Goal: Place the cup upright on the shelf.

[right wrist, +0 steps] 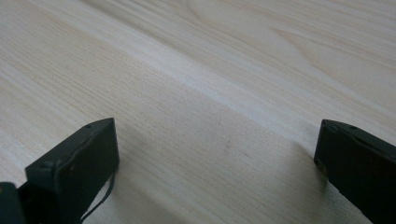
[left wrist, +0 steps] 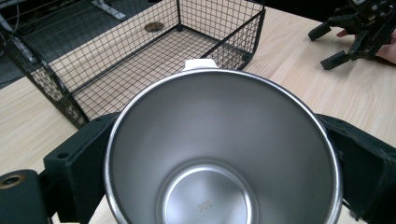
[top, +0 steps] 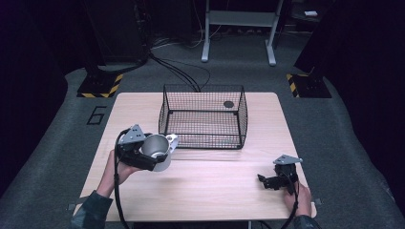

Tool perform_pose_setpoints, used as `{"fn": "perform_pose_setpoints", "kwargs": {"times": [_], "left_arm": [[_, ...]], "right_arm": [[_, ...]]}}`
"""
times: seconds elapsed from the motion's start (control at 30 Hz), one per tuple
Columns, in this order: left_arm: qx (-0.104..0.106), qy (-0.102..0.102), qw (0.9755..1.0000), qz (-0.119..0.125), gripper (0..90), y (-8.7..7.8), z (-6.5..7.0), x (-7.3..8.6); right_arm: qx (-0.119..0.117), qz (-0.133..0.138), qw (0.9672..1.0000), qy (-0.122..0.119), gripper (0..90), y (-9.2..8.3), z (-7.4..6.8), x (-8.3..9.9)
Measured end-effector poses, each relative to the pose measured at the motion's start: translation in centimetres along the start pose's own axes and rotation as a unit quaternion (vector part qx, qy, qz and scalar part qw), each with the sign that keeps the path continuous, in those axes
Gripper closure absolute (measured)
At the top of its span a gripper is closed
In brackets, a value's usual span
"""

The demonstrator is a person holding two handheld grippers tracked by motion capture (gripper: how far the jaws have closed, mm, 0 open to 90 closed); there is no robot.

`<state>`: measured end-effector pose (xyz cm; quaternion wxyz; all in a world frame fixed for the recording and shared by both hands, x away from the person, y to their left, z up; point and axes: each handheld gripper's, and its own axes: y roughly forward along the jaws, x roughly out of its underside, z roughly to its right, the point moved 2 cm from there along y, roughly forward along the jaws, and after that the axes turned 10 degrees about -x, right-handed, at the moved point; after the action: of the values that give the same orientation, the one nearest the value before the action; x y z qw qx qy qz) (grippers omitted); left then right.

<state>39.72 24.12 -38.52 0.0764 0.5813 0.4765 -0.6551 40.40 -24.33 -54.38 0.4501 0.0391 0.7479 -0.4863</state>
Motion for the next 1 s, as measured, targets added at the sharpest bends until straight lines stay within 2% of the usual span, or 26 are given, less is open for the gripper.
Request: {"fn": "perform_pose_setpoints", "kwargs": {"times": [0.53,0.67,0.83,1.0], "left_arm": [[0.023,0.014,0.9995,0.015,6.2,1.0,0.3,-3.3],[0.024,0.021,0.9993,0.021,6.2,1.2,0.0,-4.1],[0.027,0.017,0.9992,0.026,6.2,1.6,-0.2,-5.3],[0.027,0.022,0.9989,0.03,6.2,2.0,-0.3,-6.3]], "right_arm": [[0.0,0.0,1.0,-0.001,0.0,0.0,0.0,0.0],[-0.001,0.0,1.0,-0.001,0.0,0.0,0.0,0.0],[-0.001,0.0,1.0,-0.001,0.0,0.0,0.0,0.0],[-0.001,0.0,1.0,-0.001,0.0,0.0,0.0,0.0]]}}
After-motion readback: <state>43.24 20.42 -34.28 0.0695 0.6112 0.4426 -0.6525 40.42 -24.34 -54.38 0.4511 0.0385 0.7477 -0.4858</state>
